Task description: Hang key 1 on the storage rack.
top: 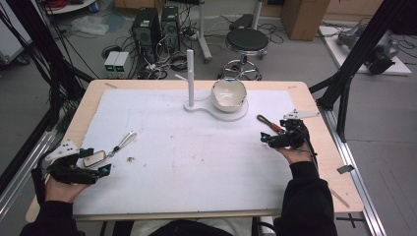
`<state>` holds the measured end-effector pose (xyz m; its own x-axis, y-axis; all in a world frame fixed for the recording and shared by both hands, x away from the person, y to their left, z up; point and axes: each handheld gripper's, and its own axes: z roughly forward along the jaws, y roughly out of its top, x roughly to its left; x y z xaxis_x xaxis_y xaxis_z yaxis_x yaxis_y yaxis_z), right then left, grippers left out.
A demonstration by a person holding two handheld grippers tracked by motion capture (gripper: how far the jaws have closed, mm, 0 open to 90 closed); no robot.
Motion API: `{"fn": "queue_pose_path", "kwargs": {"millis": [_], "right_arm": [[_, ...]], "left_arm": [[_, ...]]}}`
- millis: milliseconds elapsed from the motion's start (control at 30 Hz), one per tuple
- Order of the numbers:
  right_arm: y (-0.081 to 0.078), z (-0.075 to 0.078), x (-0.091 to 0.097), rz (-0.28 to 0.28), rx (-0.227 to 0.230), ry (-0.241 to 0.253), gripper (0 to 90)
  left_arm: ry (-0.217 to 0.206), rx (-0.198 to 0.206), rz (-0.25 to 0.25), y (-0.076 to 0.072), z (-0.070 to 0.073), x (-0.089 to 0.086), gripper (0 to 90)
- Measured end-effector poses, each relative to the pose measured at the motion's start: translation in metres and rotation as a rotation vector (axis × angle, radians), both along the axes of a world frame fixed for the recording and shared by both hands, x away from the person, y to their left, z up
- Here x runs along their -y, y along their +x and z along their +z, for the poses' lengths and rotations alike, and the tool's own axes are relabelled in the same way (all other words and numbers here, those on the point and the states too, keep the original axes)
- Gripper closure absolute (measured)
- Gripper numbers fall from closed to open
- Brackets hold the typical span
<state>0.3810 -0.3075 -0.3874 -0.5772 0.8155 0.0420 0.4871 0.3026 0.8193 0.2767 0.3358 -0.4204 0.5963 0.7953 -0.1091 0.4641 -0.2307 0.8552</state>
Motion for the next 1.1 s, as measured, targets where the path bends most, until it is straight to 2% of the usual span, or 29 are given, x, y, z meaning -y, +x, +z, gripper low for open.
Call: {"fn": "queue_pose_path", "kwargs": {"millis": [133,300,567,600,667,967,1100], "right_arm": [[0.008,0.003,-0.001,0.003,-0.019,-0.043,0.6],[0.013,0.004,0.000,0.000,-0.031,-0.048,0.6],[0.024,0.006,0.001,-0.009,-0.058,-0.081,0.6],[0.027,0.007,0.001,-0.008,-0.064,-0.096,0.6],[0.030,0.008,0.001,-0.004,-0.058,-0.106,0.6],[0.038,0.004,0.004,-0.019,-0.084,-0.109,0.6],[0.044,0.006,0.004,-0.018,-0.094,-0.129,0.6]], "left_arm": [[0.003,-0.001,-0.001,0.000,0.000,0.001,2.3],[0.004,-0.001,-0.003,0.001,0.000,0.001,2.2],[0.008,0.004,-0.005,0.000,0.000,0.001,2.3],[0.008,0.007,-0.005,0.000,0.001,0.002,2.3],[0.009,0.007,-0.006,0.000,0.001,0.002,2.3],[0.018,0.008,-0.012,0.000,0.001,0.002,2.3],[0.019,0.006,-0.013,0.000,0.001,0.003,2.3]]}}
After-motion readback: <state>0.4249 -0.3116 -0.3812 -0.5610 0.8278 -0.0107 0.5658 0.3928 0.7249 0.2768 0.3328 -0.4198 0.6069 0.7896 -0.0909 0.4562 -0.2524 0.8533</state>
